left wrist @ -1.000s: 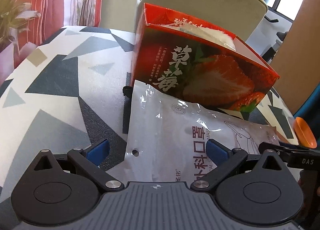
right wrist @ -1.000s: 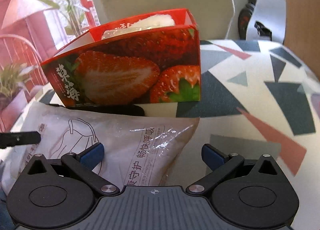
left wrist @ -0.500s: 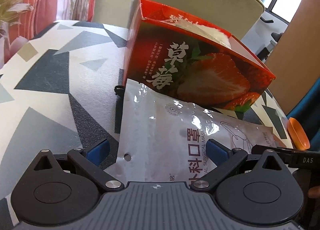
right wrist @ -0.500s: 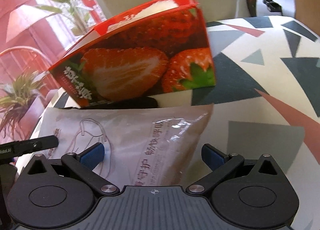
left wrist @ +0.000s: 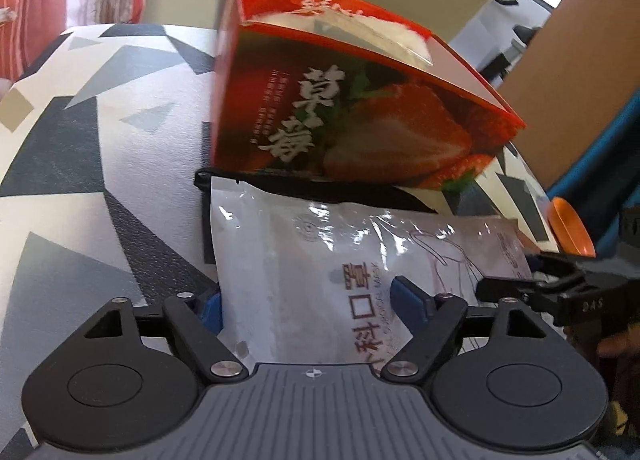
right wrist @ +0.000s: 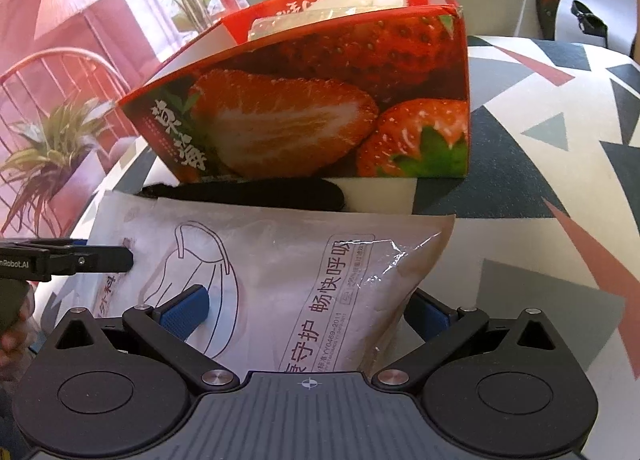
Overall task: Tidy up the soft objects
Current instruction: 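Close the left gripper on the white mask bag while the right gripper grasps its other end, then lift the white mask bag with both grippers and carry it over the red box, then lower the mask bag into the red box and open both grippers, then close the left gripper on the black glove while the right gripper grasps it too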
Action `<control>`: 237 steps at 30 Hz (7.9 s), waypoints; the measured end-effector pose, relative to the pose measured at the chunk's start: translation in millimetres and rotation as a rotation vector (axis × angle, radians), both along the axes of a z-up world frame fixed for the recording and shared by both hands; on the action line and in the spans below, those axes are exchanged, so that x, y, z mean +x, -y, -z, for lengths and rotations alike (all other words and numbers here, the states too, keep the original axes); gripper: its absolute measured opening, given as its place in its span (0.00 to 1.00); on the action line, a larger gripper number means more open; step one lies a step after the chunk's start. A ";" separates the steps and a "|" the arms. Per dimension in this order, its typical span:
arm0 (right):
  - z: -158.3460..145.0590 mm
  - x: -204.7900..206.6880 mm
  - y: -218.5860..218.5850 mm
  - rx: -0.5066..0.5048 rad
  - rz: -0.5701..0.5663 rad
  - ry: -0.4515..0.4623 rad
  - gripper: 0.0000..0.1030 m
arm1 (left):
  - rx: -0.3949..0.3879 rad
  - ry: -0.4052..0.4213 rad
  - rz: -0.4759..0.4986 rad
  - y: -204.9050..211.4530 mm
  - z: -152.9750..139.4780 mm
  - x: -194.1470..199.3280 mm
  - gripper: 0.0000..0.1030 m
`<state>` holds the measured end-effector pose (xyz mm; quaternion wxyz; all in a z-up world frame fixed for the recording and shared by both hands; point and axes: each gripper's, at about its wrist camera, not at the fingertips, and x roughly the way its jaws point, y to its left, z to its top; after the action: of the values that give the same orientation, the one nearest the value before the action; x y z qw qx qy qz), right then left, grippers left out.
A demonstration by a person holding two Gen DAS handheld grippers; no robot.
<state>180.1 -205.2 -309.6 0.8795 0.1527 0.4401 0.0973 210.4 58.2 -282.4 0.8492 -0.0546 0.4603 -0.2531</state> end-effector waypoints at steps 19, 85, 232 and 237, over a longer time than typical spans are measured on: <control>-70.8 -16.3 5.0 -0.117 -0.111 0.099 0.49 | -0.031 0.184 0.054 -8.9 -66.7 -27.5 0.64; -76.5 176.3 32.4 -0.364 -0.083 0.105 0.23 | 0.120 0.136 -0.040 57.0 -64.5 151.6 0.50; 24.3 -46.4 -28.9 -0.192 0.017 0.233 0.58 | 0.086 0.117 -0.062 29.6 19.1 -56.2 0.57; 24.1 -48.1 -28.7 -0.176 0.010 0.233 0.50 | 0.088 0.138 -0.033 34.7 20.4 -57.4 0.46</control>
<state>132.1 -176.6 -333.7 0.9352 0.0648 0.3409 0.0708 152.9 23.5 -302.7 0.8845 -0.0074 0.4104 -0.2220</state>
